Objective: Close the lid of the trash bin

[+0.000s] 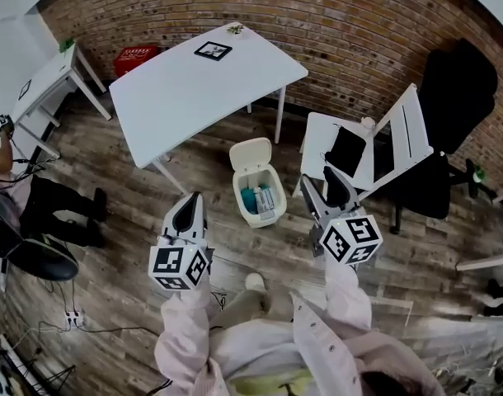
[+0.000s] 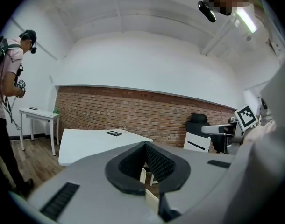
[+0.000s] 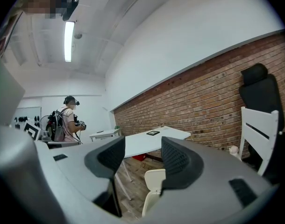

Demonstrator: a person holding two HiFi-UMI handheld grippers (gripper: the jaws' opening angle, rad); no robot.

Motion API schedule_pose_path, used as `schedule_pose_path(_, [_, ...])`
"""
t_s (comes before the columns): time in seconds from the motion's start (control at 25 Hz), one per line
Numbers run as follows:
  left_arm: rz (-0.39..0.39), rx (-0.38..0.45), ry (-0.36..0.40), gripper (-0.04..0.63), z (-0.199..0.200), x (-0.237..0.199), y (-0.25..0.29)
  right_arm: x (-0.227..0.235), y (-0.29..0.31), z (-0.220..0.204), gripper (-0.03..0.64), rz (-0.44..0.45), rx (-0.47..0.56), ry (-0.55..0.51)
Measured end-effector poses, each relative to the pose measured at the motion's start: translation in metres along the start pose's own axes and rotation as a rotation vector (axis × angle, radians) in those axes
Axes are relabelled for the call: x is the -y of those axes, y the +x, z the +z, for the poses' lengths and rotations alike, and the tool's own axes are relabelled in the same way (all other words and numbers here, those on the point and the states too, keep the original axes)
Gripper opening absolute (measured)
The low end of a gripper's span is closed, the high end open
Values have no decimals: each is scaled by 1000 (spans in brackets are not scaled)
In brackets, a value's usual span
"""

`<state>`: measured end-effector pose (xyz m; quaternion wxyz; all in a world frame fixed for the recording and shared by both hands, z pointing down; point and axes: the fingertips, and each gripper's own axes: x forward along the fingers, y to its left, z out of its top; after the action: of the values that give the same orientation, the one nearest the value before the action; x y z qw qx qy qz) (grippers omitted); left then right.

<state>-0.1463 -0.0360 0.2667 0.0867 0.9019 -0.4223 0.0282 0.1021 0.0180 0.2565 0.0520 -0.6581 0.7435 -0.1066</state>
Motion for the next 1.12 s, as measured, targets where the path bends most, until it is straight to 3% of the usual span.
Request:
schedule_pose_path(0.6, [18,-89,-76,-6,-30,-21,55,30,62,-25,225,27,-114,16])
schedule_pose_path(1.12, [152,-175,-159,-6,-60,-61,134,56,190,-65,225,253,-309,-33])
